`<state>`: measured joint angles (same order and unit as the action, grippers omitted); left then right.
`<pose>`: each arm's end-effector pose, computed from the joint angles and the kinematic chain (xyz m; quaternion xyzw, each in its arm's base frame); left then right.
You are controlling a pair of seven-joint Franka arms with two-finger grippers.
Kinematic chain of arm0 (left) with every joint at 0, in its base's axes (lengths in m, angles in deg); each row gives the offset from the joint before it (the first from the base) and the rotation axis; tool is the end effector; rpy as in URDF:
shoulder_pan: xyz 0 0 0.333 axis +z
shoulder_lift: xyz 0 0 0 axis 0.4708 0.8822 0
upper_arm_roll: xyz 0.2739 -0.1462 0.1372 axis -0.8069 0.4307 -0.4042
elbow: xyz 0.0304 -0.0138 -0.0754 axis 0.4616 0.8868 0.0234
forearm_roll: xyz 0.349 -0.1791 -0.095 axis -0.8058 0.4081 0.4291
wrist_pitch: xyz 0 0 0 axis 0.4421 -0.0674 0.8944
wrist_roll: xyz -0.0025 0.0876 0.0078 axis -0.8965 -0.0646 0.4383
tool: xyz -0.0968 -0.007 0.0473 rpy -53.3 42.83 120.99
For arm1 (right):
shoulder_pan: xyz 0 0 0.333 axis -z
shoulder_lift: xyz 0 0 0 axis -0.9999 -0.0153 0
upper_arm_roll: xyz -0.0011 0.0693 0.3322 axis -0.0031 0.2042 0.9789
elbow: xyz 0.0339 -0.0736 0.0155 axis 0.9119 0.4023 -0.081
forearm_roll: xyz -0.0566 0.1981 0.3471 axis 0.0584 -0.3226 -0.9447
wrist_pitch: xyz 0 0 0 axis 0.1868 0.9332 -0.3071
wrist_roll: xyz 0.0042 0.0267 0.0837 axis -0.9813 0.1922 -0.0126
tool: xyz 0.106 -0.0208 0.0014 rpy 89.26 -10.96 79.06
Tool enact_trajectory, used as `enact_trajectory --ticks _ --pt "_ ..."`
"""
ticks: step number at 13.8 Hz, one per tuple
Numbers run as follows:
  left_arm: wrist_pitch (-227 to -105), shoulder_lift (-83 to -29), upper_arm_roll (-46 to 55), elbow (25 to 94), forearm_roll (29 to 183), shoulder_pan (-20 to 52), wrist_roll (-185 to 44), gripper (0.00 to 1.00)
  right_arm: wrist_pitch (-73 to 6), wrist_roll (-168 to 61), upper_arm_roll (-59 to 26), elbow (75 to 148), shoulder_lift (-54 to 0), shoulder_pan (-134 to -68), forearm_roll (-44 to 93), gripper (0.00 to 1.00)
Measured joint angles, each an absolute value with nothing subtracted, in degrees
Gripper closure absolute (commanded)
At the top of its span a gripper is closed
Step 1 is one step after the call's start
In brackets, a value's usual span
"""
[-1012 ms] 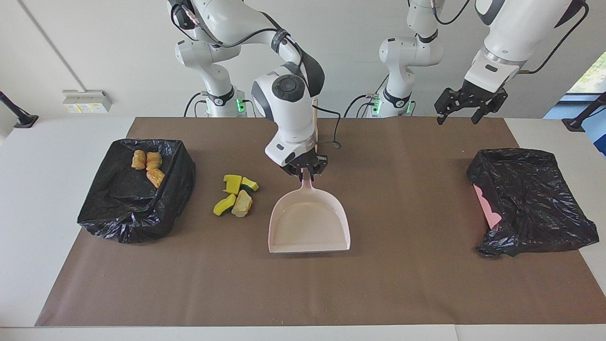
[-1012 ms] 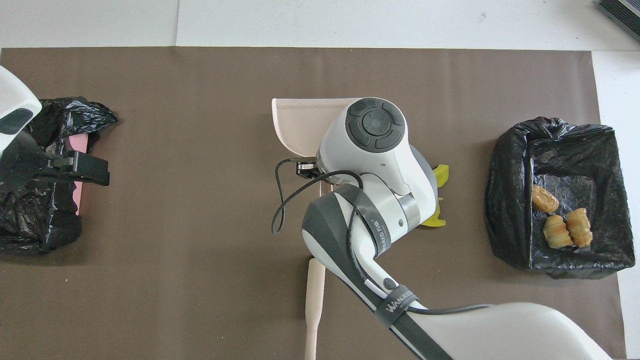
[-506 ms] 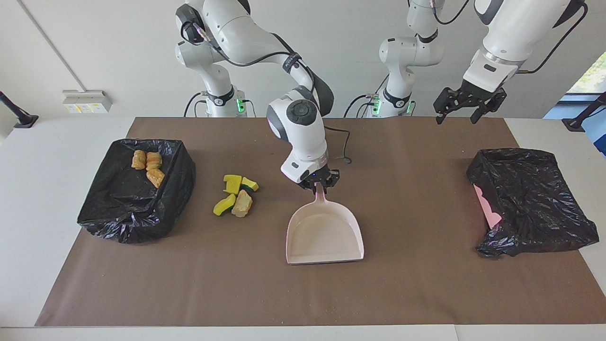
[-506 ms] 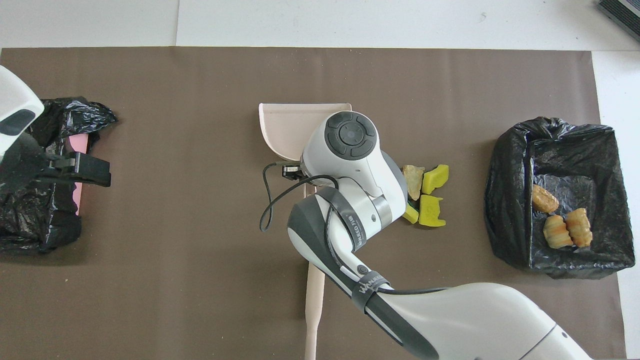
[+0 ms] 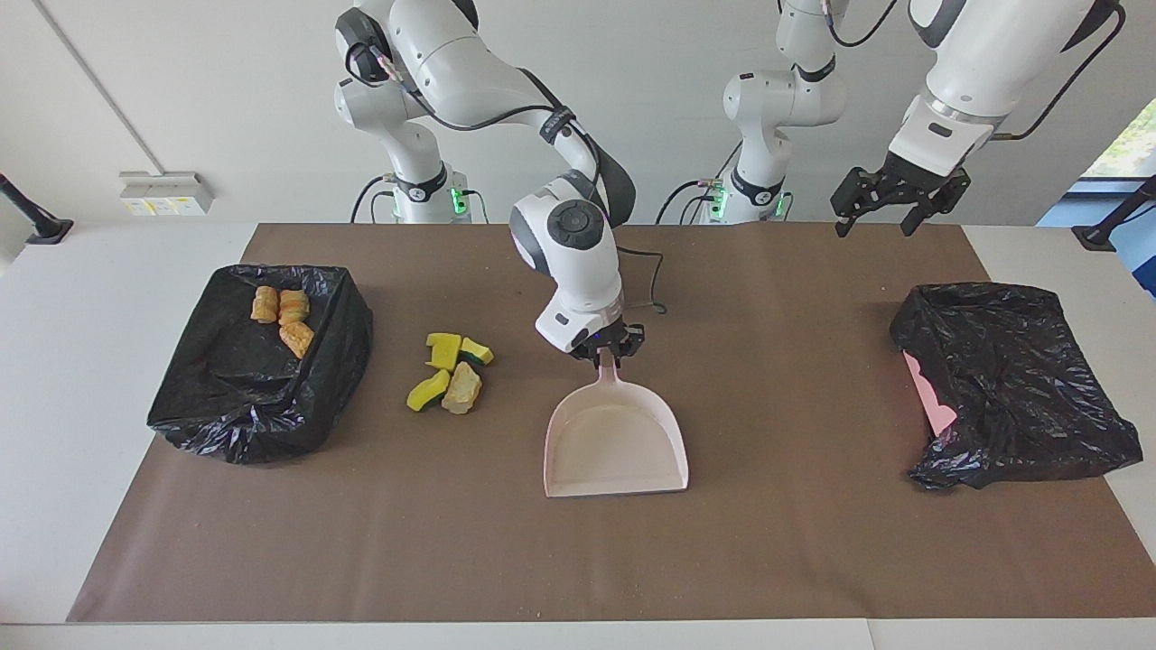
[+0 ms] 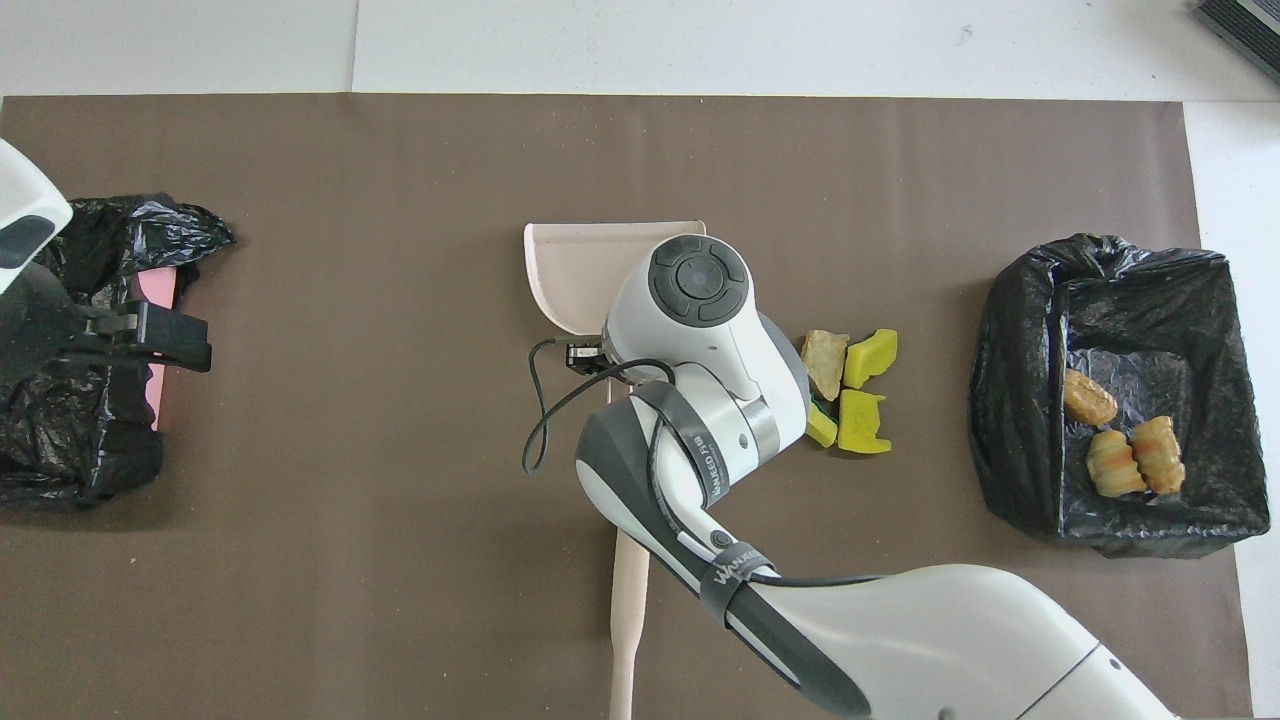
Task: Sweep and dump trash in bin
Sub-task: 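Carry the dustpan back to the table center with the right gripper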
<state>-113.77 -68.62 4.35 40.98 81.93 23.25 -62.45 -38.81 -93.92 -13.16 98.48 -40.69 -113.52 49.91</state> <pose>0.5384 -0.0766 0.6626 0.9998 -0.0015 -0.0177 0.0091 0.5957 0.3933 0.3683 -0.9960 0.0199 0.0211 0.0846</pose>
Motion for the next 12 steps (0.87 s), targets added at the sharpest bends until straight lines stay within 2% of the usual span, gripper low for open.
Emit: enact_trajectory --ticks 4,6,8,12 --pt "-113.77 -68.64 4.24 40.98 81.93 23.8 -62.45 0.0 -38.75 -91.28 -13.23 98.45 -40.47 -113.36 49.85 0.0" --pt "-113.78 -68.65 4.52 41.01 81.93 23.82 -62.46 0.0 -35.87 -89.66 -13.34 98.23 -38.79 -112.44 49.84 0.0" --pt "-113.76 -68.62 4.87 41.34 81.97 23.81 -62.57 0.0 -29.78 -88.44 -13.35 98.04 -35.09 -111.73 49.79 0.0" --pt "-117.93 -68.46 5.59 45.2 82.37 22.91 -63.43 0.0 -11.82 -88.33 -13.34 98.38 -24.27 -111.32 48.66 0.0"
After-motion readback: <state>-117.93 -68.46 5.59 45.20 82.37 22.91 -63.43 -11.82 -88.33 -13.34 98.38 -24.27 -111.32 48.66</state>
